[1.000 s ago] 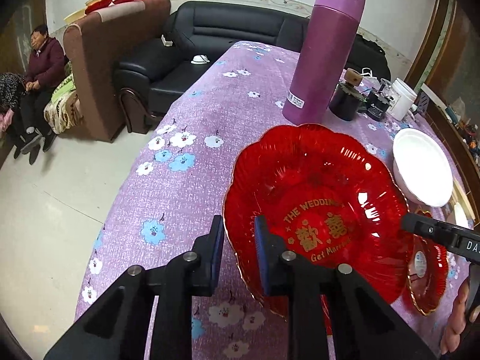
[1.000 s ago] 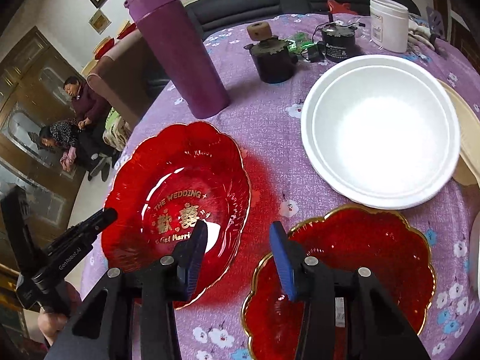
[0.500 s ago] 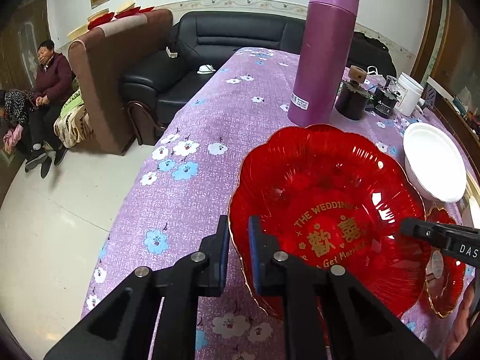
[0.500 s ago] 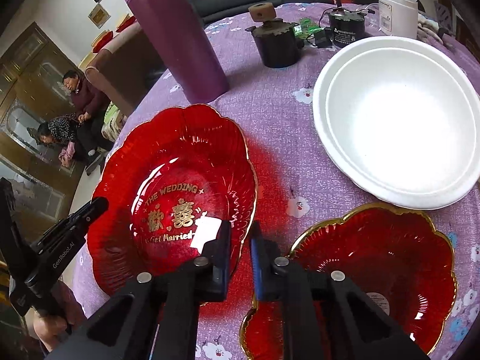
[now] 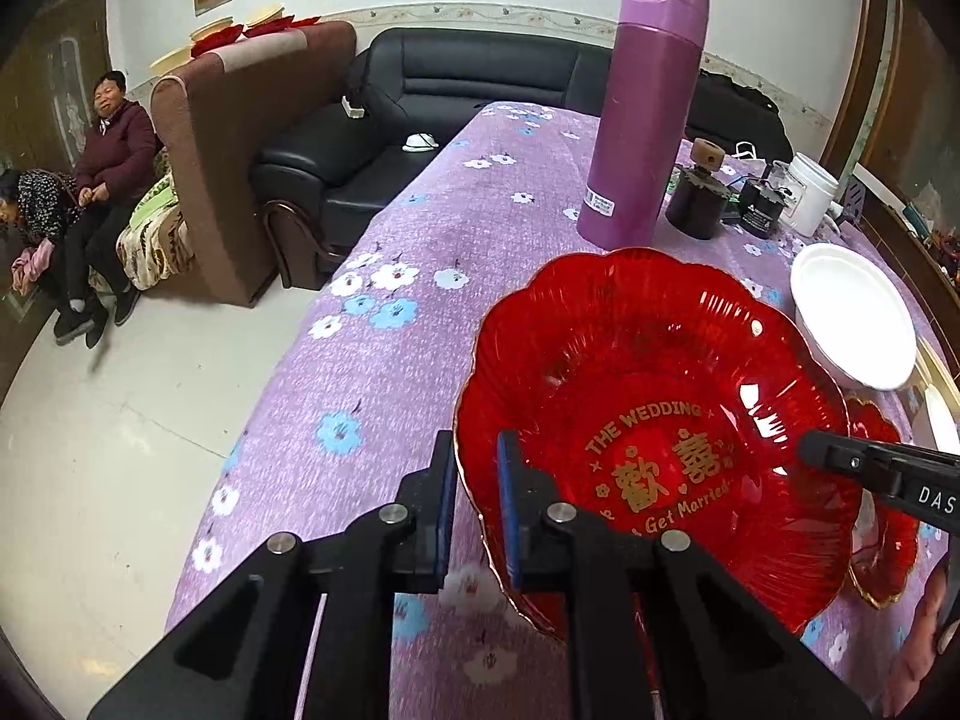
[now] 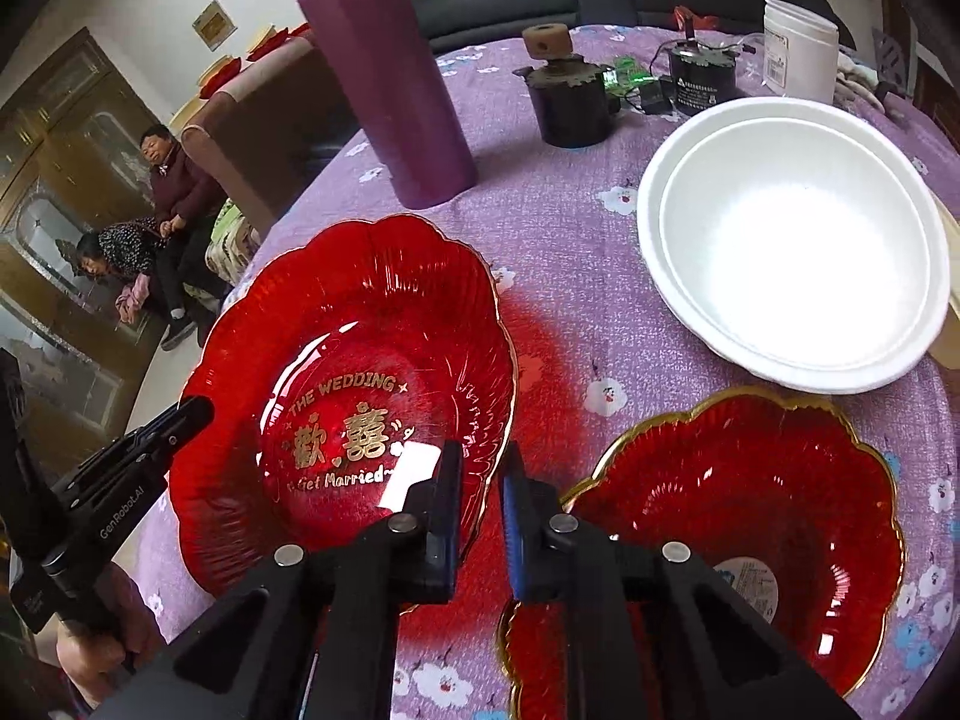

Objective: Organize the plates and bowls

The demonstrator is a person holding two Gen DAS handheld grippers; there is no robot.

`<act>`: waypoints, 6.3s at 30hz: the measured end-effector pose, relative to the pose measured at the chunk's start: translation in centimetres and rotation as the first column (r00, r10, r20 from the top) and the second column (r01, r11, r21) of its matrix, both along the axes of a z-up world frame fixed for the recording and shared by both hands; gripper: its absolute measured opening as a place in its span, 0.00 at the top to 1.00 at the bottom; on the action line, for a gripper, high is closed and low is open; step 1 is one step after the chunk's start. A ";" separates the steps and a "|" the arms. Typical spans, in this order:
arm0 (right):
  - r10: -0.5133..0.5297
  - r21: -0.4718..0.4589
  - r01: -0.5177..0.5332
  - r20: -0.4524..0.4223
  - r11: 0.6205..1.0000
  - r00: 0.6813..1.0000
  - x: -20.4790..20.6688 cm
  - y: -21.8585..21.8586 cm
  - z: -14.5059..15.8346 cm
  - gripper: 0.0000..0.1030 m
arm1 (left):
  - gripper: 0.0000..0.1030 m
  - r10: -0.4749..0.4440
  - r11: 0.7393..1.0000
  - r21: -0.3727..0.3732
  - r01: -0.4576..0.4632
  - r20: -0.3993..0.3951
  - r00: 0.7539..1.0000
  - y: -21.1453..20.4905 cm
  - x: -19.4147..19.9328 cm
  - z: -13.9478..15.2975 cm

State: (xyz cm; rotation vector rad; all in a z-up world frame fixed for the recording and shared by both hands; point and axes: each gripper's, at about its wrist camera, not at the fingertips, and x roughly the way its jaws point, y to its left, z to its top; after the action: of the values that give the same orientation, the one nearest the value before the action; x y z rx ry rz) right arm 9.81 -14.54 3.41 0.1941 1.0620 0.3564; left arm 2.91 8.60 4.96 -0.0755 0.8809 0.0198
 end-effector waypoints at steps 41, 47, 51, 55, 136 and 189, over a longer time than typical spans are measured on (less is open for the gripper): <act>0.169 0.051 -0.171 0.037 0.984 0.985 -9.1 2.3 -0.2 0.81 | 0.51 0.129 0.982 0.125 -0.139 0.088 0.988 1.3 -11.3 -0.1; 0.135 0.086 -0.141 0.073 0.986 0.988 -10.0 -0.2 1.2 0.79 | 0.44 0.132 0.976 0.162 -0.148 0.102 0.986 0.9 -11.5 0.6; 0.102 0.113 -0.111 0.082 0.987 0.991 -10.4 -2.1 1.5 0.77 | 0.41 0.152 0.967 0.187 -0.171 0.112 0.982 1.2 -11.6 1.0; 0.069 0.137 -0.081 0.088 0.987 0.994 -10.7 -3.8 1.9 0.75 | 0.41 0.190 0.958 0.196 -0.209 0.112 0.975 1.9 -11.7 1.4; -0.184 0.151 0.165 0.122 0.975 0.975 -13.0 -16.0 1.4 0.81 | 0.70 -0.302 0.953 -0.019 0.302 -0.031 0.953 -17.8 -5.7 1.7; 0.270 -0.107 -0.261 0.070 0.959 0.960 -10.2 6.3 0.5 0.61 | 0.35 -0.007 0.996 0.090 0.014 -0.074 0.997 -1.6 -8.1 -1.2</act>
State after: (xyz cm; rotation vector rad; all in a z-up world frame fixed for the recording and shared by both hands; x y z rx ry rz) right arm -0.38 -8.27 3.92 -0.0516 1.0212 0.5495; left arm -5.20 6.96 3.76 0.0148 0.9529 0.0530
